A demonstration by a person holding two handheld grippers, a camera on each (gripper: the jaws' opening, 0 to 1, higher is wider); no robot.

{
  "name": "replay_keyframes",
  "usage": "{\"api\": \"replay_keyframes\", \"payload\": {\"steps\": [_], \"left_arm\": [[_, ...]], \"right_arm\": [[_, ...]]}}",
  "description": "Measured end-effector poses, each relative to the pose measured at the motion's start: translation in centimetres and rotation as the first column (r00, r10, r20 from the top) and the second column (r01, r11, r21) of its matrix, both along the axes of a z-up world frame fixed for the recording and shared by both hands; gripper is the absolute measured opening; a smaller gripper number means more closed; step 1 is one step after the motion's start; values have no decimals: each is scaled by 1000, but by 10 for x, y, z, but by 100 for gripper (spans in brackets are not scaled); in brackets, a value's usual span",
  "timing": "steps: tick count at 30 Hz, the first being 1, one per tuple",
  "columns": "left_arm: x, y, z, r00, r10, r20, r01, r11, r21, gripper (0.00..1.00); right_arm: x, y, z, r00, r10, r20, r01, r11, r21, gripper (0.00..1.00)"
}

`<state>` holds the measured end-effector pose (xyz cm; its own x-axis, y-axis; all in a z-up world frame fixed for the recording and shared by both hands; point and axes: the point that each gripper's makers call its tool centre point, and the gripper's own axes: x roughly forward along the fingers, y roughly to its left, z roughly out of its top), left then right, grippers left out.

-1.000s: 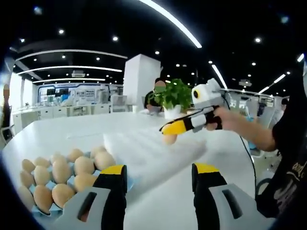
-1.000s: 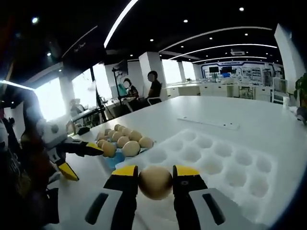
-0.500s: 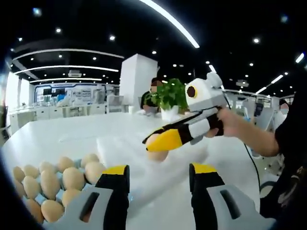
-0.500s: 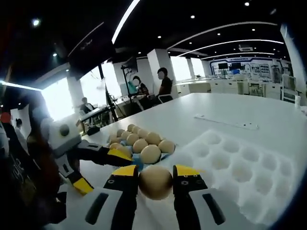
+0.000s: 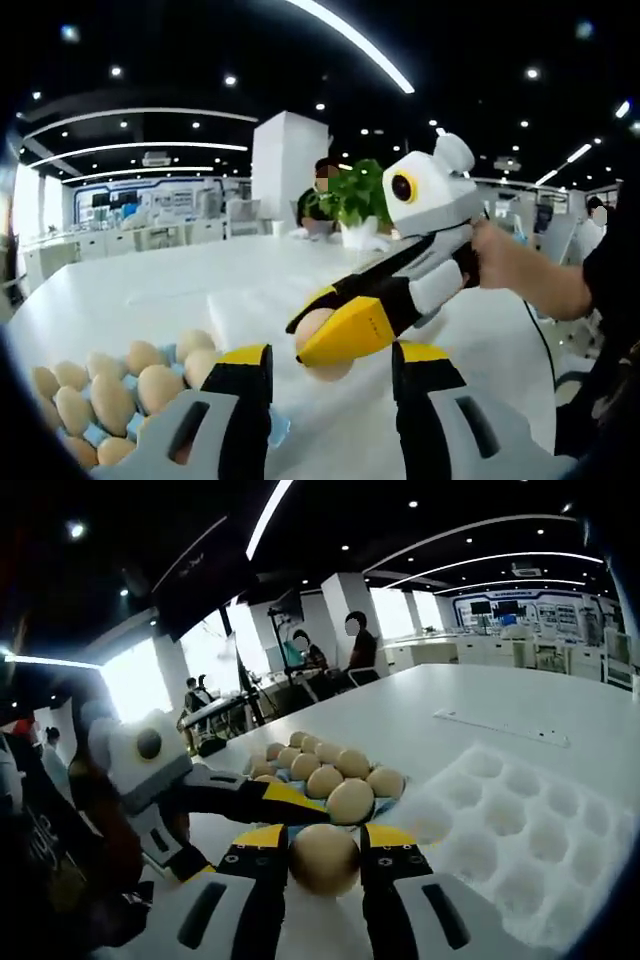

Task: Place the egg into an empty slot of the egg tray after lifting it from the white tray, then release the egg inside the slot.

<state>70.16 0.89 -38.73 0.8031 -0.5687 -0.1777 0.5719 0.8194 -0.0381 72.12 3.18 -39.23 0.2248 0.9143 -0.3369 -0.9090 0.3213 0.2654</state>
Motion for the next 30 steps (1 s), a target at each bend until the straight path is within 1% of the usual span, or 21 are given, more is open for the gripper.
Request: {"api": "replay_keyframes", "payload": {"steps": [3, 5, 7, 12, 14, 16, 19, 21, 22, 23, 24, 26, 28, 29, 30], "left_arm": [[0, 5, -2, 1000, 6, 1, -6, 1000, 23, 47], [-1, 6, -3, 1000, 4, 0, -4, 1000, 27, 46], [-2, 6, -3, 1000, 0, -4, 0, 1000, 29, 45], [-7, 4, -4, 1000, -11, -4, 11, 999, 47, 37], [-9, 2, -4, 1000, -6, 8, 5, 998, 70, 36], [-9, 2, -5, 1000, -9, 2, 8, 998, 67, 35], [-10, 3, -7, 1000, -13, -2, 13, 997, 80, 33], [-9, 4, -8, 1000, -9, -3, 9, 997, 81, 29], [-9, 6, -9, 1000, -4, -4, 5, 996, 92, 28], [-8, 8, -8, 1000, -10, -2, 10, 997, 79, 28], [-7, 9, -8, 1000, -3, -7, 3, 998, 62, 28], [-8, 9, -9, 1000, -5, -11, 6, 998, 69, 28], [-8, 10, -9, 1000, 2, -6, -1, 997, 74, 28], [-7, 12, -9, 1000, 6, -4, -6, 998, 68, 28], [-7, 15, -8, 1000, 13, -10, -12, 999, 48, 28]], "right_arm": [[0, 3, 0, 1000, 4, 1, -4, 1000, 0, 30], [0, 5, 1, 1000, 19, -15, -19, 1000, 6, 30], [-6, 8, 2, 998, 40, -48, -40, 999, 13, 30], [-15, 10, 0, 998, 49, -47, -49, 999, -3, 30], [-18, 11, 0, 997, 54, -54, -54, 999, -5, 30], [-20, 10, -1, 996, 61, -60, -61, 998, -12, 30], [-20, 10, -2, 995, 64, -72, -66, 998, -16, 30], [-21, 10, -2, 994, 66, -93, -67, 998, -5, 30], [-22, 10, -2, 991, 71, -112, -71, 997, 1, 30], [-22, 10, -1, 992, 72, -100, -72, 997, 3, 30], [-22, 11, -1, 992, 70, -102, -70, 998, 6, 30], [-24, 12, -2, 992, 74, -102, -75, 997, -6, 30], [-25, 14, -2, 993, 81, -85, -82, 997, -1, 30], [-26, 15, 0, 993, 87, -76, -87, 996, 6, 30], [-27, 15, 0, 993, 90, -71, -89, 996, 11, 30]]}}
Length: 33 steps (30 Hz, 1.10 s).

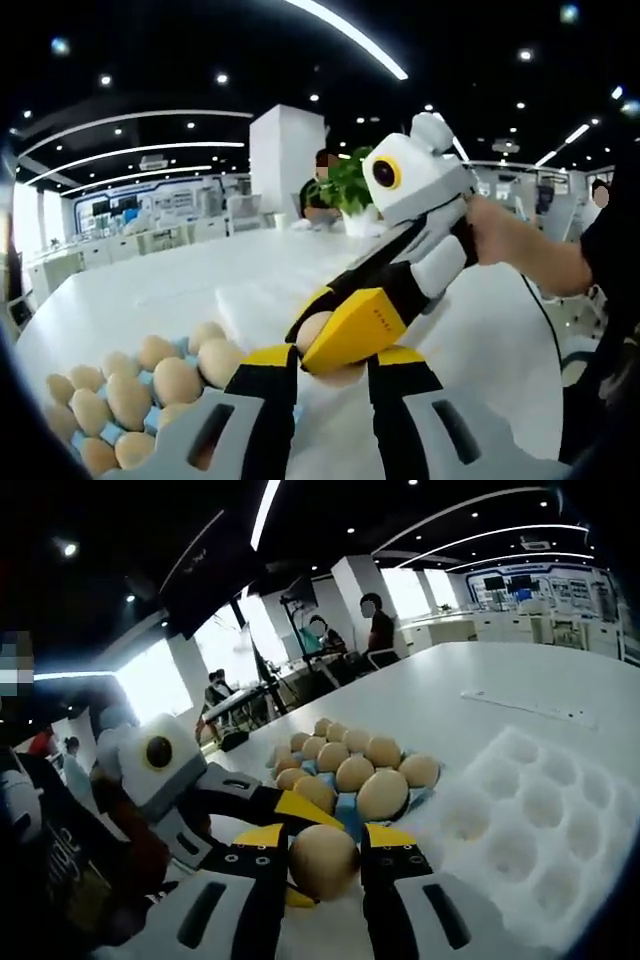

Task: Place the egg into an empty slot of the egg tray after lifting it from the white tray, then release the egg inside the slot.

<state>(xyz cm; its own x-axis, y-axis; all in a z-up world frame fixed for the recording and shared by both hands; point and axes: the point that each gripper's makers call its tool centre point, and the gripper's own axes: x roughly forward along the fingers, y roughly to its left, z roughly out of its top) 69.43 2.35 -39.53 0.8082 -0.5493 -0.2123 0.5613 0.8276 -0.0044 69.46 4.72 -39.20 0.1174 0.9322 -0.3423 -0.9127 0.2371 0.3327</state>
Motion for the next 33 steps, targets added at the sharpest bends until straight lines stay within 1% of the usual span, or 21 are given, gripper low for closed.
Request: {"api": "replay_keyframes", "payload": {"steps": [3, 5, 7, 9, 11, 13, 16, 19, 22, 23, 24, 26, 27, 28, 31, 33], "left_arm": [[1, 4, 1, 1000, 8, -3, -8, 1000, -27, 28], [1, 6, 0, 1000, 20, -8, -20, 999, -32, 28], [1, 10, 0, 999, 38, -7, -38, 999, -27, 27], [0, 13, 1, 999, 50, -6, -50, 998, -41, 27], [0, 17, 1, 998, 62, -4, -62, 997, -37, 27], [1, 20, 0, 997, 76, -5, -76, 997, -29, 27], [4, 30, -5, 994, 108, -7, -108, 994, 8, 27], [4, 34, -6, 994, 113, -8, -113, 993, 15, 27], [7, 42, -10, 990, 143, 3, -143, 987, 72, 27], [8, 46, -11, 989, 149, 17, -150, 984, 97, 27], [8, 42, -11, 990, 143, 8, -143, 986, 85, 27], [10, 40, -12, 990, 143, 17, -144, 982, 125, 27], [11, 42, -13, 989, 147, 18, -148, 977, 151, 27], [11, 42, -14, 989, 146, 13, -146, 976, 160, 27], [11, 40, -16, 989, 145, 13, -145, 971, 190, 27], [10, 39, -17, 989, 149, 22, -151, 962, 226, 27]], "right_arm": [[0, 3, 4, 1000, 9, 26, -9, 1000, 13, 30], [3, 4, 6, 997, 18, 71, -19, 1000, 11, 29], [5, 3, 9, 995, 8, 101, -10, 1000, 17, 29], [6, 2, 11, 995, 3, 102, -6, 1000, 28, 29], [8, -1, 12, 996, -12, 90, 8, 999, 44, 29], [9, -5, 10, 995, -21, 95, 17, 999, 44, 29], [12, -11, 9, 994, -45, 104, 39, 997, 63, 28], [13, -19, 7, 995, -72, 74, 65, 994, 92, 28], [16, -28, 9, 992, -109, 65, 101, 987, 123, 28], [17, -30, 10, 991, -120, 62, 111, 985, 130, 28], [17, -34, 12, 989, -133, 59, 123, 982, 144, 28], [15, -39, 14, 989, -143, 47, 134, 978, 160, 28], [14, -40, 15, 988, -150, 40, 142, 975, 170, 28], [13, -42, 16, 986, -161, 31, 153, 970, 187, 28], [7, -44, 14, 987, -161, 21, 154, 969, 192, 28], [4, -44, 11, 986, -165, 23, 158, 970, 186, 28]]}}
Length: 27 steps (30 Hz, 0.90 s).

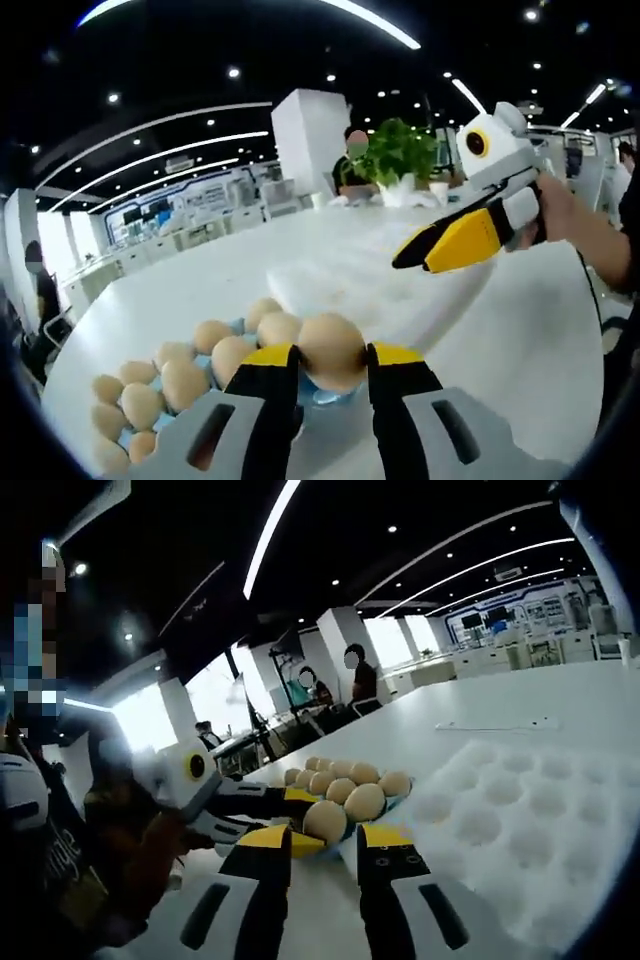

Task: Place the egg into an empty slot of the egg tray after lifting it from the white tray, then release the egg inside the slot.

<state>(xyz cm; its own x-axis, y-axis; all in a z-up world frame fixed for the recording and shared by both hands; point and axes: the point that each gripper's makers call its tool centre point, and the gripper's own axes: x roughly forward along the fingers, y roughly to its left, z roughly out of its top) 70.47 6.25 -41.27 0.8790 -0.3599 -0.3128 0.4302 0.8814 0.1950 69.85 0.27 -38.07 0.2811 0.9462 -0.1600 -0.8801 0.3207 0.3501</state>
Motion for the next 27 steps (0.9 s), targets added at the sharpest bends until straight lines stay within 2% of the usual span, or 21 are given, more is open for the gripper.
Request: {"api": "replay_keyframes", "payload": {"steps": [5, 9, 13, 15, 16, 18, 19, 23, 27], "left_arm": [[0, -1, -3, 1000, 8, -5, -7, 997, 76, 27], [-1, 1, -1, 1000, 12, -10, -12, 998, 58, 29], [-10, 9, 1, 1000, 30, -4, -30, 996, 82, 30], [-14, 13, 2, 1000, 29, -9, -29, 996, 83, 30], [-18, 16, 1, 1000, 21, -16, -20, 996, 81, 30], [-25, 12, 3, 1000, 0, -21, 2, 998, 65, 29], [-29, 9, 4, 1000, -15, -25, 16, 998, 61, 29], [-38, -3, -1, 997, -62, -48, 66, 995, 74, 29], [-38, -10, -4, 995, -86, -54, 89, 995, 50, 29]], "right_arm": [[0, 1, -5, 1000, 0, -5, 0, 1000, -9, 28], [1, 7, -11, 1000, 10, -5, -11, 1000, -25, 28], [1, 18, -18, 1000, 28, 4, -28, 998, -49, 28], [5, 21, -18, 1000, 26, 15, -25, 998, -51, 28], [12, 23, -16, 999, 21, 40, -18, 998, -58, 28], [22, 29, -16, 998, 23, 53, -20, 998, -65, 28], [28, 32, -19, 1000, 22, 13, -20, 997, -78, 28], [16, 48, -21, 988, 104, -119, -109, 993, -42, 31], [23, 58, -28, 983, 115, -147, -125, 990, -61, 39]]}}
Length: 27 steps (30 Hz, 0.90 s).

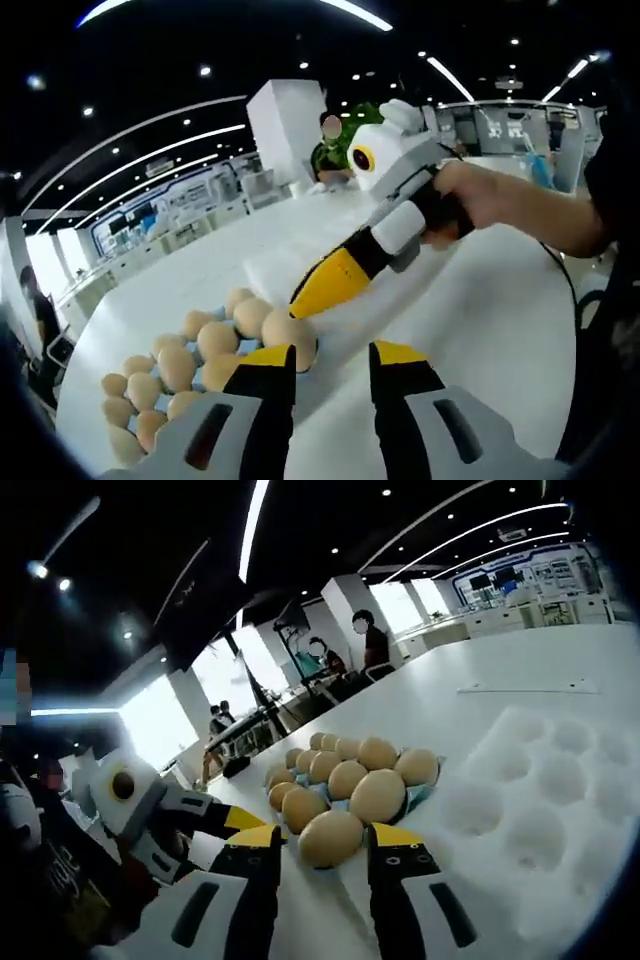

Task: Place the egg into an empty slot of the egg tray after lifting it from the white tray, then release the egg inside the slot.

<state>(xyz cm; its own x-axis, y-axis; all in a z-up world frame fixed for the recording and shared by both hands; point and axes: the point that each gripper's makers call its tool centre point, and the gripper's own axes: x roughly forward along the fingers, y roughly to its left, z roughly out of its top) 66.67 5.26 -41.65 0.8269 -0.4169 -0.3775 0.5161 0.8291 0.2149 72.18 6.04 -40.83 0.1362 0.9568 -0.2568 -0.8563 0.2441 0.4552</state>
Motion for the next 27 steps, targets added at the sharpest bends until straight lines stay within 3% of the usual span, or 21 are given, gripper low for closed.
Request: {"api": "replay_keyframes", "payload": {"steps": [4, 8, 9, 12, 13, 14, 16, 17, 19, 21, 24, 26, 27], "left_arm": [[5, 3, -7, 1000, 16, -11, -15, 1000, 25, 30], [4, 2, -13, 999, -5, -44, 5, 1000, 12, 30], [5, 1, -15, 999, -7, -49, 7, 1000, 2, 30], [2, -5, -18, 998, -11, -69, 10, 1000, -10, 31], [3, -6, -18, 998, -18, -61, 18, 1000, -4, 30], [3, -7, -17, 998, -18, -64, 18, 1000, -7, 32], [3, -8, -17, 998, -24, -63, 24, 1000, -8, 32], [3, -6, -17, 998, -24, -63, 23, 1000, -8, 33], [2, -3, -14, 998, -14, -60, 13, 1000, -9, 33], [1, 2, -12, 998, -14, -57, 12, 1000, -28, 34], [1, 5, -5, 998, -6, -55, 0, 996, -94, 39], [1, 10, -3, 998, -4, -56, -3, 993, -115, 42], [1, 12, 0, 999, 0, -52, -7, 990, -140, 42]], "right_arm": [[-8, 9, -2, 997, 36, -62, -35, 999, 23, 41], [-8, 11, 1, 996, 39, -81, -35, 999, 42, 41], [-8, 11, 4, 993, 31, -115, -24, 998, 63, 41], [-21, 11, 20, 979, 83, -186, -58, 989, 133, 26], [-29, 12, 21, 974, 113, -198, -87, 987, 136, 27], [-26, 13, 20, 980, 91, -178, -70, 990, 119, 30], [-16, 10, 13, 998, 53, -42, -51, 998, 47, 34], [-17, 7, 7, 998, 55, -28, -55, 998, 5, 34], [-18, 6, 14, 995, 55, -87, -50, 997, 59, 34], [-16, -1, 20, 995, 45, -84, -39, 997, 72, 36], [-8, -14, 31, 999, 7, 51, -11, 998, 65, 41], [-6, -26, 39, 985, -12, 171, 4, 999, 47, 52], [-6, -31, 41, 979, -16, 204, 8, 999, 39, 60]]}}
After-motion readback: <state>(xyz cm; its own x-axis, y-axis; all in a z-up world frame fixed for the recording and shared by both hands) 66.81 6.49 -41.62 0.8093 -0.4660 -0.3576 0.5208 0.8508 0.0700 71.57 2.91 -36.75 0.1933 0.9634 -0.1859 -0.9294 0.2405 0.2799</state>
